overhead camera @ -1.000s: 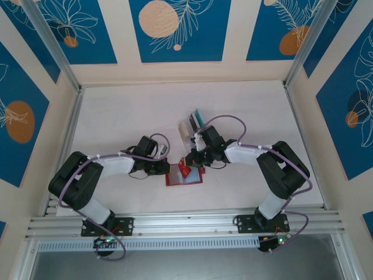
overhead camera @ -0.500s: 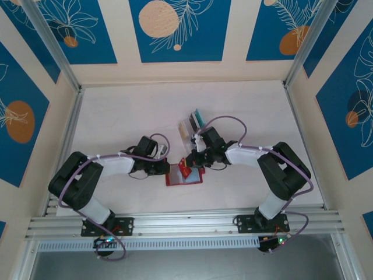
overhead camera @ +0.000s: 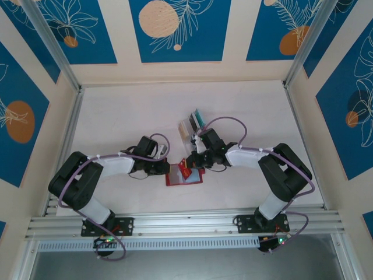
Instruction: Put the credit cards into the card holder
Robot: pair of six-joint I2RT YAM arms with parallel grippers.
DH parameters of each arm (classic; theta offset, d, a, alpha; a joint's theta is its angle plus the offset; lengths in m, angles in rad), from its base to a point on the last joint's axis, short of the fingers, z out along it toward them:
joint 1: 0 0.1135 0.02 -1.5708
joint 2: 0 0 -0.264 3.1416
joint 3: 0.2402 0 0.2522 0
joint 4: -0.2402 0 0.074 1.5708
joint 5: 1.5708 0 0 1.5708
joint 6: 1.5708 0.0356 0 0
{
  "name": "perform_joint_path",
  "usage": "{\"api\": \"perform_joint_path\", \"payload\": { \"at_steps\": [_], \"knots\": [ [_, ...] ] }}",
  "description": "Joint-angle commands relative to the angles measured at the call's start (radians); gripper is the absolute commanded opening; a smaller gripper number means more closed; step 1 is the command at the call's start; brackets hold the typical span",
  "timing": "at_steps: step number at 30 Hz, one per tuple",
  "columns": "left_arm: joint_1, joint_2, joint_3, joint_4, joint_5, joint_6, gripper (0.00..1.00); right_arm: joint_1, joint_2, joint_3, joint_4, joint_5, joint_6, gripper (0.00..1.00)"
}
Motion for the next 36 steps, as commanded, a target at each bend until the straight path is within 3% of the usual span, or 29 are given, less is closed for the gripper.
{"api": "perform_joint_path", "payload": {
  "at_steps": [1, 36],
  "knots": [
    [-0.006, 0.010, -0.037, -0.096, -0.073, 0.026, 0.03, 0.010, 0.069, -0.089, -0.259, 0.029, 0.088, 0.00],
    [-0.006, 0.005, -0.058, -0.073, -0.079, 0.024, 0.03, -0.008, 0.041, -0.132, -0.254, -0.054, 0.073, 0.00]
  ]
}}
